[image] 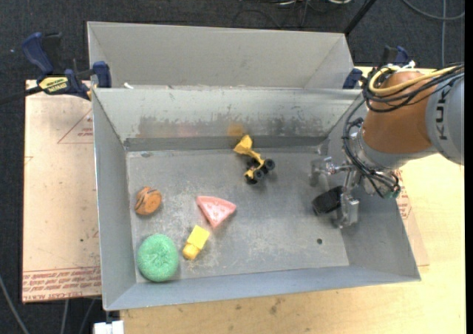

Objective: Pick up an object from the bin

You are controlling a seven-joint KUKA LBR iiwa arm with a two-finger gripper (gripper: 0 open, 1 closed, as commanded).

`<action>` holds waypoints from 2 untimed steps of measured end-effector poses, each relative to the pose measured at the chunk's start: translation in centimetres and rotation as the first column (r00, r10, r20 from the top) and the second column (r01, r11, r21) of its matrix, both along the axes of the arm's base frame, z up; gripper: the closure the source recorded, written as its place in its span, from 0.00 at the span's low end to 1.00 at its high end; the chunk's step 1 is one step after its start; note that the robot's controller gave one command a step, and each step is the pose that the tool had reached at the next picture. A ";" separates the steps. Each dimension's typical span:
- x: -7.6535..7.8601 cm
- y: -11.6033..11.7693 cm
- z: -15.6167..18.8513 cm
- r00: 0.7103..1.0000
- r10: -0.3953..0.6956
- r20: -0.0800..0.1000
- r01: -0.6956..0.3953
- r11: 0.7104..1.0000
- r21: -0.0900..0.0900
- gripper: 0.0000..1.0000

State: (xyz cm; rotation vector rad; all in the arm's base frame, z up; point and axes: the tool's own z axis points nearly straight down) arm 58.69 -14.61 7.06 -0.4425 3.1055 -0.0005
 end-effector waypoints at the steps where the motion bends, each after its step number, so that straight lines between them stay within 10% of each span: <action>1: -1.8 0.4 0.0 0.985 -0.172 0.000 0.172 0.985 0.003 0.00; 2: 0.2 0.1 0.2 1.000 -0.002 0.007 0.002 1.000 0.000 1.00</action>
Offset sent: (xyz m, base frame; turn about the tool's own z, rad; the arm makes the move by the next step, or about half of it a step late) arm 0.0000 0.0000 0.0000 0.0000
